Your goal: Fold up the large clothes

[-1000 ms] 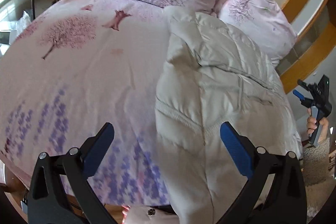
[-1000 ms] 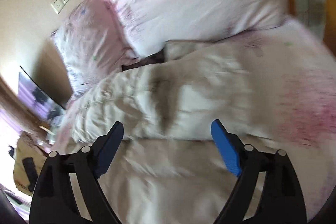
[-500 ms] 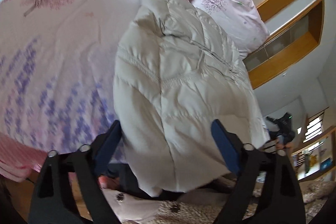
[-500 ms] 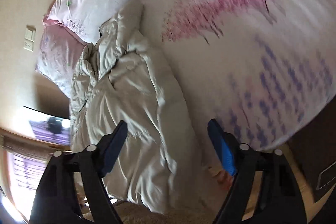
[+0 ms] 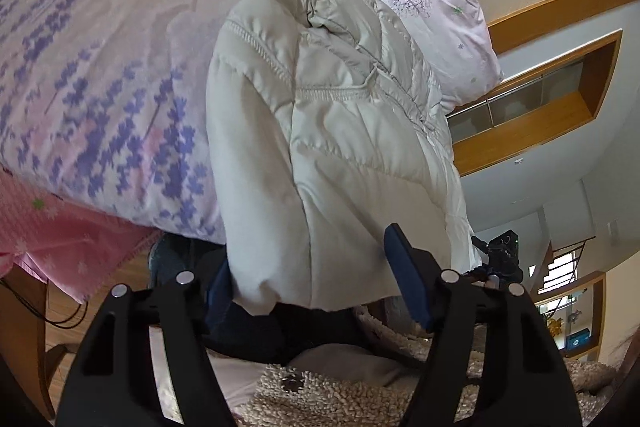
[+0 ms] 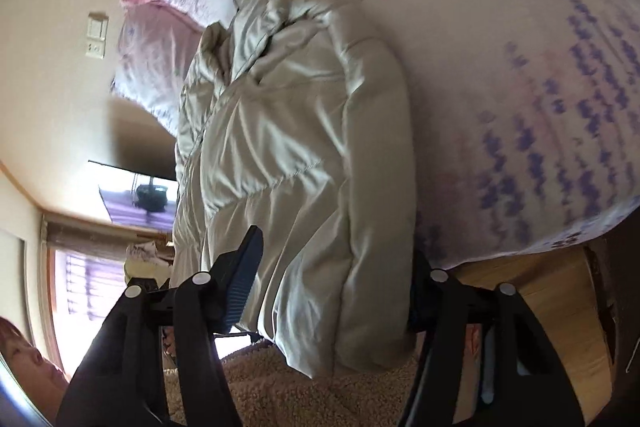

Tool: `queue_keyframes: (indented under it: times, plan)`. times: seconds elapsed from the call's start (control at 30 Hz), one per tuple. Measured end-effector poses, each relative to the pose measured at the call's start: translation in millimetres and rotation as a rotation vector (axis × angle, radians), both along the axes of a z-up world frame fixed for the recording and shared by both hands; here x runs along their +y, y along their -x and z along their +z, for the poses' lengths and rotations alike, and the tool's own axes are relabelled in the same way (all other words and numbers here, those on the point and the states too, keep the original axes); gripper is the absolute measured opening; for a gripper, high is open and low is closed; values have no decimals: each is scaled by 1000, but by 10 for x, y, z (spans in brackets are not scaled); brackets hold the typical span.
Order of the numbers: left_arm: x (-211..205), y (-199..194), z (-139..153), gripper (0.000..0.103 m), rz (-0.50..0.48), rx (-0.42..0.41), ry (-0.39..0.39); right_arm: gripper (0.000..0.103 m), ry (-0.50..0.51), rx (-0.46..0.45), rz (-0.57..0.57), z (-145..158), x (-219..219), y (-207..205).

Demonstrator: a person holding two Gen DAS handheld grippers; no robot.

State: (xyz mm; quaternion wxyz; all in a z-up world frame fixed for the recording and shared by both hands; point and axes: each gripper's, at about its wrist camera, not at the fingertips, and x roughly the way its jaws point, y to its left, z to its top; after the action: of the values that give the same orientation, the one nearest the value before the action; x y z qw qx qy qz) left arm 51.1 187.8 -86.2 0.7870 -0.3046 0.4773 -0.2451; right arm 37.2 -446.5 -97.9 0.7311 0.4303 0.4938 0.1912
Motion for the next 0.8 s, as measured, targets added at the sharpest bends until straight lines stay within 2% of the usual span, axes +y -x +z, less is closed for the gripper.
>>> queue_keyframes:
  times: [0.07, 0.13, 0.23, 0.3, 0.33, 0.37, 0.4, 0.47, 0.6, 0.8]
  plan:
    - [2, 19, -13, 65, 11, 7, 7, 58, 0, 2, 6, -6, 61, -28]
    - [2, 32, -22, 57, 17, 10, 17, 55, -6, 2, 12, -21, 78, -27]
    - [-40, 44, -27, 44, 22, 17, -18, 52, -5, 3, 25, -19, 126, -38]
    - [-65, 41, -12, 34, 23, 16, -44, 46, 7, 3, 42, -11, 174, -36]
    - [-69, 46, 8, 26, 28, 9, -51, 37, 14, 0, 46, 1, 203, -43]
    - [-71, 47, 31, 24, 30, 2, -57, 30, 22, -9, 48, 13, 219, -15]
    - [-72, 43, 50, 21, 32, -5, -61, 28, 35, -20, 47, 47, 237, -20]
    - [-64, 49, 131, 18, 42, -34, -73, 20, 60, -50, 40, 143, 274, -16]
    - [7, 18, 311, 14, 75, -94, -61, 16, 81, -144, 4, 399, 313, -19]
    - [103, -97, 597, 13, 108, -187, -38, 15, 142, -333, -55, 900, 419, -64]
